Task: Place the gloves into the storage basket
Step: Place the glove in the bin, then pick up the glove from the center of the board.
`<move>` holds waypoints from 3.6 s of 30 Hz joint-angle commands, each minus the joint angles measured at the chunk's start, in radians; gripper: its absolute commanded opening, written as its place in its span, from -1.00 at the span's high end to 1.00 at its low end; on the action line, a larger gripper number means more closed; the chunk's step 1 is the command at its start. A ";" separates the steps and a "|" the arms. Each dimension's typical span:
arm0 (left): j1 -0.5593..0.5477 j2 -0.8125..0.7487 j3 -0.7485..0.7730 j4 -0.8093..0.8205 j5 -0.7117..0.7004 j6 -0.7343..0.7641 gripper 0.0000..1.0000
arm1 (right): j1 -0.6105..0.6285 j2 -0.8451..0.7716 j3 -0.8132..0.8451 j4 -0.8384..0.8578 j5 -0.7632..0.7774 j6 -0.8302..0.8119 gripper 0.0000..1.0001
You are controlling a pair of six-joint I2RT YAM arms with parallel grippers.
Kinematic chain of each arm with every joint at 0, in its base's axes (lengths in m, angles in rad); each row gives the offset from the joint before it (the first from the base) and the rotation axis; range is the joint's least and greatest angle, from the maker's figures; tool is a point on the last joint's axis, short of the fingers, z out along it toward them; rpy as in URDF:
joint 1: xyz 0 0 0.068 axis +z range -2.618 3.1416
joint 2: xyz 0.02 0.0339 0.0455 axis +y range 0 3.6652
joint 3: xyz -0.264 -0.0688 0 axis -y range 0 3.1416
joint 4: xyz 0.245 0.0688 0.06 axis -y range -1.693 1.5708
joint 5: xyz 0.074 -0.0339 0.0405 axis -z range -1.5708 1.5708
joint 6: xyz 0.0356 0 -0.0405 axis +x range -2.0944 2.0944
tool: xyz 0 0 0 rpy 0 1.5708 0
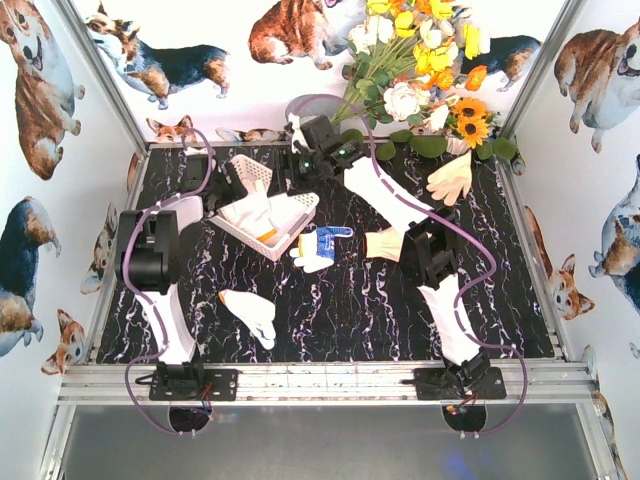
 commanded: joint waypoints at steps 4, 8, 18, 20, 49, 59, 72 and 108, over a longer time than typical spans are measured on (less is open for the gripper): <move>-0.001 -0.125 0.008 -0.081 -0.131 0.140 -0.45 | -0.008 -0.171 -0.166 0.100 0.034 -0.004 -0.32; -0.019 -0.188 0.006 -0.121 -0.145 0.185 -0.57 | -0.018 -0.248 -0.258 0.118 0.050 0.000 -0.32; -0.079 -0.245 0.015 -0.397 0.043 0.204 -0.19 | -0.110 -0.511 -0.625 0.186 0.112 0.084 -0.29; -0.094 -0.232 0.024 -0.446 0.084 0.208 -0.10 | -0.136 -0.554 -0.705 0.190 0.119 0.092 -0.29; -0.212 0.034 0.134 -0.397 0.331 0.039 0.14 | -0.247 -0.691 -0.902 0.141 0.108 0.080 -0.29; -0.209 -0.090 0.097 -0.342 0.215 0.055 -0.10 | -0.257 -0.751 -0.930 0.137 0.113 0.080 -0.29; -0.165 -0.567 0.083 -0.650 0.061 0.205 -0.64 | -0.296 -1.085 -1.242 0.097 0.231 0.151 -0.32; -0.183 -1.167 -0.846 -0.379 0.016 -0.503 1.00 | -0.266 -1.264 -1.380 0.083 0.111 0.269 -0.19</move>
